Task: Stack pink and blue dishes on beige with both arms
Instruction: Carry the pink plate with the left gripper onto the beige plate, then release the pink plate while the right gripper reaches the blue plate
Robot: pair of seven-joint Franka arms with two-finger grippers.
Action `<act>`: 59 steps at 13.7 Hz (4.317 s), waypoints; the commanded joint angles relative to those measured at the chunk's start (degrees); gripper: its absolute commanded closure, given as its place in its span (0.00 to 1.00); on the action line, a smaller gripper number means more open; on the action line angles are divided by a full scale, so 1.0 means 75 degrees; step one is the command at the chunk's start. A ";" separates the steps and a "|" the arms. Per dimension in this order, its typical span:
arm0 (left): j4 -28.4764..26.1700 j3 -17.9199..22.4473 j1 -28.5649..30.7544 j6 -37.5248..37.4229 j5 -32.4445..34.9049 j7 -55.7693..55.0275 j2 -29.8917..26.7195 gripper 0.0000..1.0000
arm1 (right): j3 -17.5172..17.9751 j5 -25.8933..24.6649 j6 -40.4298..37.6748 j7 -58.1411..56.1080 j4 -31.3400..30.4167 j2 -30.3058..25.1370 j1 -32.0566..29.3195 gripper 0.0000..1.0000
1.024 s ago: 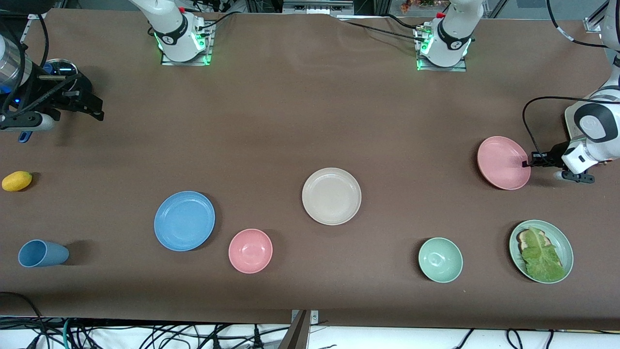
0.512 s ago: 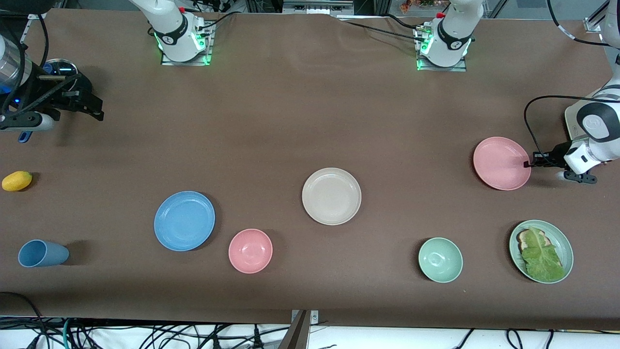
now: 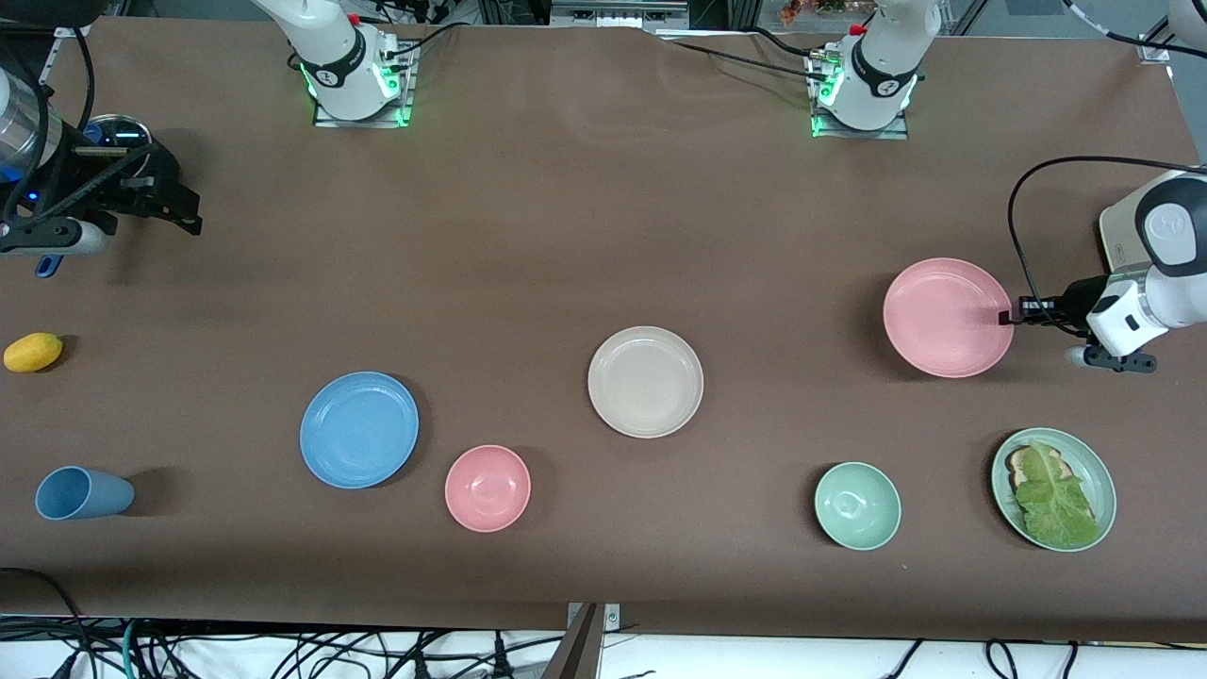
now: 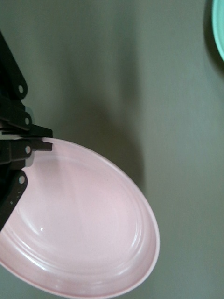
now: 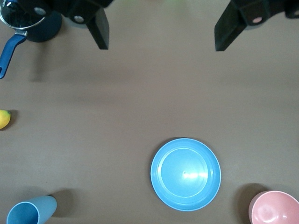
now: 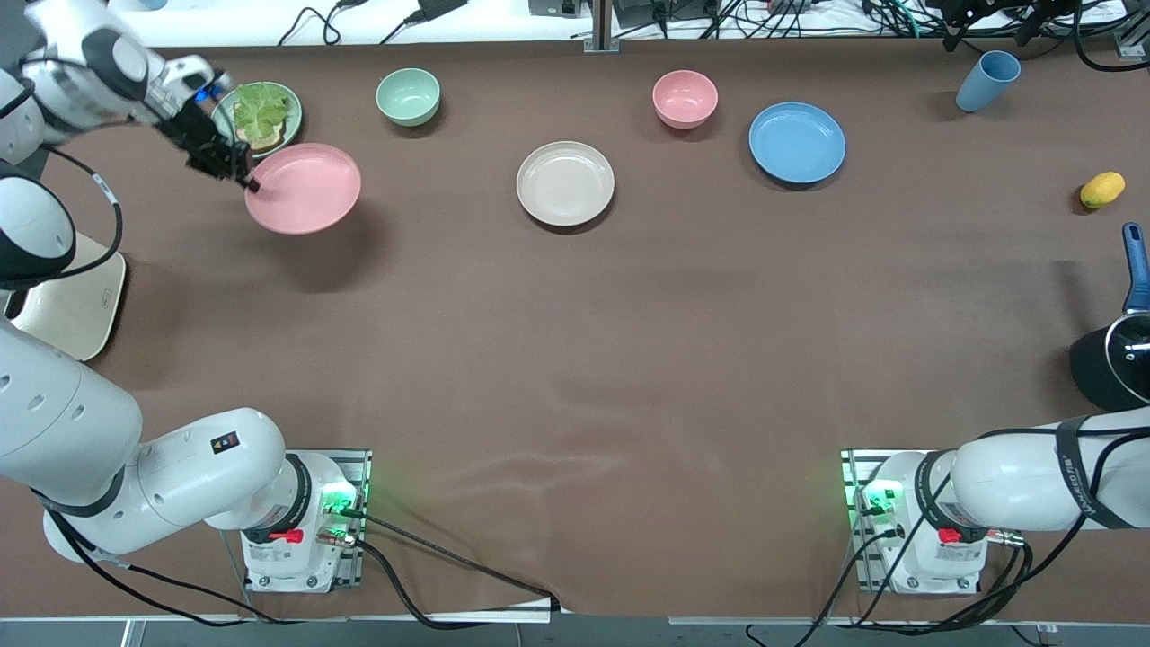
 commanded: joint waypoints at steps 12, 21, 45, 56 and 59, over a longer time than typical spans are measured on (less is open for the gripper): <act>0.1923 -0.1799 -0.2875 -0.0290 0.0442 -0.6521 0.1028 1.00 | 0.0028 0.0034 0.0006 0.0036 0.0158 0.0052 -0.0035 0.00; 0.2568 -0.1741 -0.4072 0.0836 0.1274 -0.8528 0.2318 1.00 | 0.0098 -0.0024 -0.0041 0.0059 0.0205 0.0087 0.0036 0.00; 0.2791 -0.1705 -0.4623 0.1857 0.2457 -0.9794 0.3397 0.72 | -0.0031 0.0233 0.3308 -0.0738 -0.1106 0.2347 -0.0280 0.00; 0.3166 -0.1612 -0.4226 0.1331 0.2481 -0.8321 0.3187 0.35 | 0.0004 0.0291 0.6229 -0.0691 -0.1567 0.3964 -0.0515 0.01; 0.3154 -0.1600 -0.3746 0.1085 0.2469 -0.7360 0.3116 0.22 | 0.0016 0.0479 0.6194 -0.0726 -0.0711 0.4737 -0.0538 0.01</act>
